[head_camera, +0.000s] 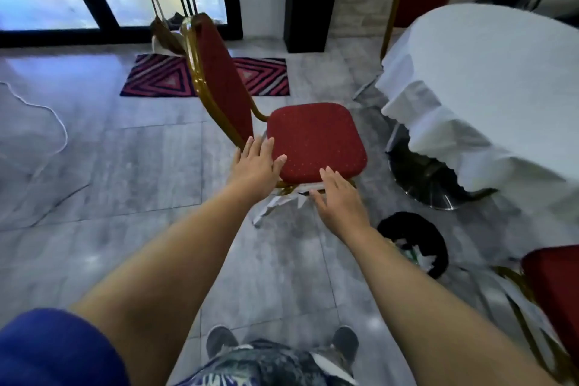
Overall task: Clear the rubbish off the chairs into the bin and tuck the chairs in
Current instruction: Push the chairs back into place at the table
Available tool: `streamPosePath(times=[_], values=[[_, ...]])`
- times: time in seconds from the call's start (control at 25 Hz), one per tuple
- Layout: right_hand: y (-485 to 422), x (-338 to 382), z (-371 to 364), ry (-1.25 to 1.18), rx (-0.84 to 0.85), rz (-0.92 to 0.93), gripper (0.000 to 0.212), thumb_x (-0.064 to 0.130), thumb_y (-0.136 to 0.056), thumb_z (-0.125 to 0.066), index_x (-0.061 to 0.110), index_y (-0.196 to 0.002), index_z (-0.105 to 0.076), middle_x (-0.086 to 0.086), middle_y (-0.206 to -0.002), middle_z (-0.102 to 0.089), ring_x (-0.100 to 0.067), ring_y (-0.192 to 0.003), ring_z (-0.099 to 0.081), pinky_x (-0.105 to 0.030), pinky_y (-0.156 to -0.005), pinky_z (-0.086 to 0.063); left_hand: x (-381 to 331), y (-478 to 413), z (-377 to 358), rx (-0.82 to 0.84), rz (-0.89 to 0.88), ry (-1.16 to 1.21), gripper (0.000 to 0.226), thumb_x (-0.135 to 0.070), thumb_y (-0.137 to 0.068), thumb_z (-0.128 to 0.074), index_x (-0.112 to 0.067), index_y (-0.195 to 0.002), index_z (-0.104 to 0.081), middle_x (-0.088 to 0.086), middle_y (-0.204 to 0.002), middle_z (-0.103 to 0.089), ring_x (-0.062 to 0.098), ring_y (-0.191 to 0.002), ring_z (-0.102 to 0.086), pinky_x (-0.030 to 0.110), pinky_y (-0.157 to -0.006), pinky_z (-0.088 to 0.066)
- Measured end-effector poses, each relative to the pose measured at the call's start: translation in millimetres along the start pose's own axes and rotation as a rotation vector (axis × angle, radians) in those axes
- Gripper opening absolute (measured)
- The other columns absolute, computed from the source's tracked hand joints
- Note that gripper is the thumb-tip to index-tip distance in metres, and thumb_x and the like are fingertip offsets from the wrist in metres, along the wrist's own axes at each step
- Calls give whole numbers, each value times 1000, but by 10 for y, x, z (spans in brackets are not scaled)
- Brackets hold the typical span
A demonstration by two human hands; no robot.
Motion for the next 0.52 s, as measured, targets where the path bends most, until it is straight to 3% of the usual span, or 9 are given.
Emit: streamPosePath(times=[0.28,0.52], values=[[-476,1326,-523,-29,-1,79,58,43,-104,-30,16,-155,-23,-2,-164,-20,-19,-151,-14,-38,-121,-15,1290,-369,638,-124,91,-49,61,-49,-102,-16,-19,-155,-9,7,-163,2,21,-150,8,43,-121,3],[-1262,1914,-672,-10,-49,147,64,48,-103,-24,16,-157,-12,-2,-166,-9,-16,-153,-6,-37,-123,-14,1773,-1056,1001,-160,58,-43,60,-47,-103,-15,-19,-155,-5,5,-163,4,21,-150,8,43,-121,3]])
Point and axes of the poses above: each hand's wrist, its own y-axis away from the middle knuckle, its own z-axis out of the back of the hand, x = y × z, the point moved 1 cm from there along -y, towards the middle knuckle
